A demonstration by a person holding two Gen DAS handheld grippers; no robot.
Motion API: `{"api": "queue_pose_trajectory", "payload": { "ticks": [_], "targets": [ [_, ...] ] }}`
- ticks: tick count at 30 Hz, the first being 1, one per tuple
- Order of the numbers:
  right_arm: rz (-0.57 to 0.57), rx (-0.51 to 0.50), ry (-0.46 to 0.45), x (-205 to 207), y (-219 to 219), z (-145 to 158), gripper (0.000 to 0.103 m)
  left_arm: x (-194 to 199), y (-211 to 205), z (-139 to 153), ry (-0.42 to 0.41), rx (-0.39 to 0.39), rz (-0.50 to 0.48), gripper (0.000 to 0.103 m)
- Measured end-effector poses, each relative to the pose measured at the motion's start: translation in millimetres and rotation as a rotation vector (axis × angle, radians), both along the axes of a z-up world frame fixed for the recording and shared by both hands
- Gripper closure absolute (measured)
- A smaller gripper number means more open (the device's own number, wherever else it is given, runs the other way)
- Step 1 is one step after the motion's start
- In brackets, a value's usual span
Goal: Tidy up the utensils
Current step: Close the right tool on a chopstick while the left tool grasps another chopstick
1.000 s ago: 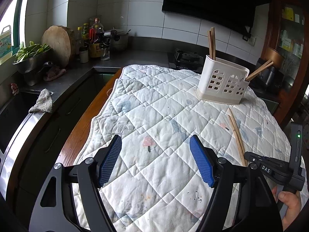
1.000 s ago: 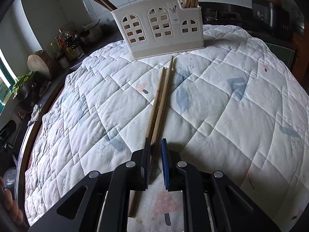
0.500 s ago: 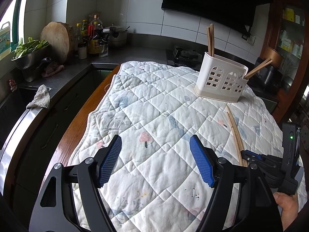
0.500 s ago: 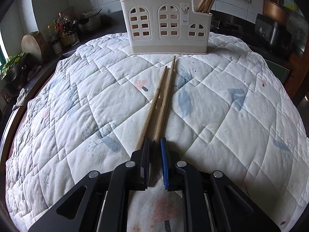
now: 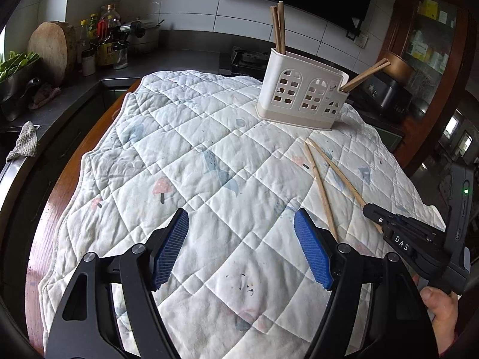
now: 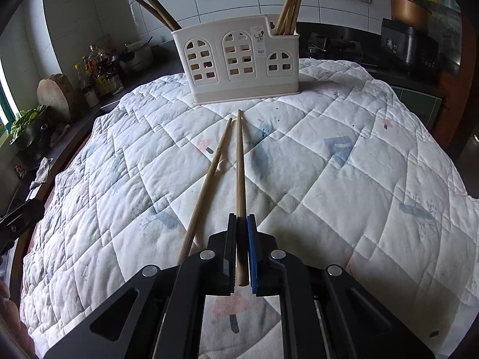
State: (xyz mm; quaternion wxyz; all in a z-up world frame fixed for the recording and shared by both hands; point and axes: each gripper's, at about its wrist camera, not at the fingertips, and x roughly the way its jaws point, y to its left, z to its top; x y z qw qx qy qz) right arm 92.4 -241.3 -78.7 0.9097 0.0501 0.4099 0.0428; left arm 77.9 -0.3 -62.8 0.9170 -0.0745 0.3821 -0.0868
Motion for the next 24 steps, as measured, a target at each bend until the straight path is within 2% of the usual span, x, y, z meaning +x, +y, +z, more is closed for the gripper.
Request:
{"api": "queue_pose_trajectory", "payload": {
  "ticks": [7,13,14,18,20,24],
  "targets": [
    [-0.025,0.010,-0.126,-23,-26,40,0.097,1,-43,-14,0.056,-0.036,-0.111,0.032],
    [-0.036,0.043,-0.211,-36,-42,68,0.097,2,-78,-27,0.083,-0.013,-0.179,0.034],
    [-0.038,0.046,-0.222,-38,-45,72,0.097,3,-84,-29,0.090,-0.012,-0.196,0.042],
    [-0.038,0.053,-0.248,-44,-51,81,0.097,10,-100,-40,0.127,-0.016,-0.228,0.055],
    [-0.037,0.052,-0.256,-45,-52,84,0.097,14,-106,-45,0.148,-0.018,-0.235,0.067],
    [-0.039,0.060,-0.264,-47,-56,85,0.097,17,-118,-50,0.147,0.002,-0.243,0.074]
  ]
}}
